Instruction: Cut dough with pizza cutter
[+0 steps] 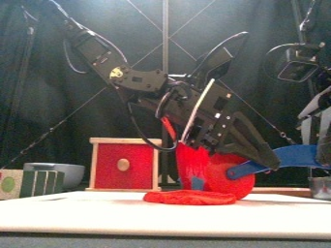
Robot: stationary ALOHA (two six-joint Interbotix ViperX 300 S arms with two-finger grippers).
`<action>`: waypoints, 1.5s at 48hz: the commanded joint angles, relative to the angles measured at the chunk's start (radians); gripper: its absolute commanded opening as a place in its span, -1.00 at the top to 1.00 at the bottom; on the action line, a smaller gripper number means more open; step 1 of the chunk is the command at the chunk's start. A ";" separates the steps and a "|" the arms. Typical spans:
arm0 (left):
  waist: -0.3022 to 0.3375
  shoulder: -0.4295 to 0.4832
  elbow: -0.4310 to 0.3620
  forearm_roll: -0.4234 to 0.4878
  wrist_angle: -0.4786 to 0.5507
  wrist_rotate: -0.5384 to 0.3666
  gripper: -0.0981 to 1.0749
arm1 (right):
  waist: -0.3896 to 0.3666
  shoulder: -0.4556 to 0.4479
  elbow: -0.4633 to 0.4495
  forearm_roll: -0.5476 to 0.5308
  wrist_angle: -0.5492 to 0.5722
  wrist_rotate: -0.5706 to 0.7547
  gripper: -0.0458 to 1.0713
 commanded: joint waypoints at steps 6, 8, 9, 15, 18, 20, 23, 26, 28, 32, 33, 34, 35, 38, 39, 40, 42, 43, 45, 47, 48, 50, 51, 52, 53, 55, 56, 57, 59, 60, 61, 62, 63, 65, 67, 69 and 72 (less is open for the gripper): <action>0.000 -0.026 0.025 0.003 0.032 0.000 -0.05 | 0.002 -0.006 -0.029 -0.014 -0.005 -0.003 0.22; 0.000 -0.031 0.034 0.000 0.035 -0.002 -0.05 | 0.002 0.002 -0.038 -0.020 -0.005 -0.003 0.22; 0.000 -0.034 0.040 -0.002 0.037 -0.002 -0.05 | 0.002 0.005 -0.041 -0.023 -0.005 -0.003 0.22; 0.000 -0.054 0.075 -0.018 0.035 -0.003 -0.05 | 0.000 0.035 -0.066 -0.041 -0.011 -0.003 0.22; 0.000 -0.064 0.094 -0.031 0.032 -0.002 -0.05 | 0.000 0.054 -0.078 -0.046 -0.014 -0.003 0.22; 0.000 -0.074 0.109 -0.040 0.031 -0.002 -0.05 | 0.000 0.066 -0.086 -0.049 -0.015 -0.003 0.23; 0.000 -0.081 0.127 -0.048 0.031 -0.002 -0.05 | 0.000 0.086 -0.098 -0.051 -0.020 -0.005 0.22; 0.000 -0.092 0.149 -0.052 0.029 -0.002 -0.05 | 0.000 0.112 -0.110 -0.055 -0.028 -0.005 0.22; 0.000 -0.097 0.163 -0.055 0.029 -0.002 -0.05 | 0.000 0.126 -0.120 -0.058 -0.035 -0.005 0.23; 0.000 -0.107 0.184 -0.061 0.031 -0.002 -0.05 | 0.000 0.156 -0.137 -0.069 -0.048 -0.005 0.23; -0.003 -0.110 0.190 -0.064 0.031 -0.003 -0.05 | 0.000 0.163 -0.141 -0.071 -0.052 -0.005 0.23; -0.003 -0.112 0.193 -0.066 0.031 -0.002 -0.05 | 0.000 0.172 -0.146 -0.074 -0.054 -0.005 0.23; -0.005 -0.115 0.198 -0.067 0.031 -0.002 -0.05 | 0.000 0.178 -0.149 -0.075 -0.057 -0.005 0.23; -0.008 -0.121 0.212 -0.072 0.031 -0.003 -0.05 | -0.002 0.201 -0.163 -0.078 -0.061 -0.005 0.23; -0.008 -0.121 0.215 -0.074 0.031 -0.003 -0.05 | -0.002 0.212 -0.169 -0.080 -0.063 -0.006 0.23; -0.008 -0.123 0.219 -0.075 0.031 -0.003 -0.05 | -0.003 0.219 -0.173 -0.081 -0.064 -0.006 0.23; -0.009 -0.126 0.229 -0.080 0.031 -0.003 -0.05 | -0.005 0.236 -0.183 -0.083 -0.067 -0.006 0.23; -0.009 -0.127 0.232 -0.083 0.031 -0.003 -0.05 | -0.005 0.242 -0.187 -0.084 -0.071 -0.006 0.23; -0.011 -0.132 0.245 -0.092 0.031 -0.003 -0.05 | -0.005 0.258 -0.198 -0.084 -0.075 -0.008 0.23; -0.011 -0.133 0.253 -0.098 0.031 -0.003 -0.05 | -0.005 0.272 -0.209 -0.086 -0.081 -0.009 0.23; -0.011 -0.137 0.258 -0.100 0.031 -0.003 -0.05 | -0.005 0.279 -0.213 -0.086 -0.084 -0.011 0.23; -0.011 -0.141 0.267 -0.106 0.029 -0.003 -0.05 | -0.006 0.295 -0.225 -0.086 -0.091 -0.011 0.23; -0.011 -0.143 0.272 -0.107 0.031 -0.003 -0.05 | -0.009 0.305 -0.235 -0.087 -0.094 -0.011 0.23; -0.011 -0.146 0.276 -0.110 0.029 -0.003 -0.05 | -0.011 0.313 -0.241 -0.089 -0.097 -0.011 0.23; -0.011 -0.149 0.281 -0.112 0.029 -0.003 -0.05 | -0.011 0.321 -0.247 -0.089 -0.100 -0.012 0.23; -0.012 -0.155 0.288 -0.117 0.029 -0.003 -0.05 | -0.012 0.337 -0.258 -0.092 -0.103 -0.012 0.23; -0.015 -0.160 0.295 -0.121 0.029 -0.003 -0.05 | -0.014 0.345 -0.264 -0.094 -0.106 -0.014 0.23; -0.017 -0.163 0.299 -0.124 0.028 -0.003 -0.05 | -0.014 0.351 -0.270 -0.095 -0.107 -0.014 0.23; -0.020 -0.169 0.310 -0.130 0.026 -0.003 -0.05 | -0.015 0.367 -0.281 -0.101 -0.110 -0.014 0.23; -0.020 -0.170 0.313 -0.133 0.025 -0.003 -0.05 | -0.015 0.373 -0.287 -0.104 -0.112 -0.014 0.23; -0.021 -0.173 0.319 -0.138 0.025 -0.003 -0.05 | -0.017 0.379 -0.291 -0.107 -0.112 -0.014 0.23; -0.023 -0.176 0.322 -0.141 0.025 -0.003 -0.05 | -0.018 0.385 -0.296 -0.109 -0.114 -0.014 0.23; -0.023 -0.178 0.325 -0.144 0.025 -0.003 -0.05 | -0.020 0.391 -0.302 -0.112 -0.112 -0.014 0.23; -0.025 -0.184 0.333 -0.149 0.021 -0.003 -0.05 | -0.021 0.403 -0.313 -0.117 -0.114 -0.014 0.23; -0.026 -0.189 0.341 -0.152 0.021 -0.002 -0.05 | -0.025 0.411 -0.319 -0.121 -0.114 -0.014 0.23; -0.026 -0.195 0.347 -0.152 0.017 -0.002 -0.05 | -0.026 0.417 -0.325 -0.126 -0.114 -0.014 0.23; -0.025 -0.199 0.351 -0.150 0.009 -0.002 -0.05 | -0.034 0.420 -0.333 -0.132 -0.114 -0.014 0.23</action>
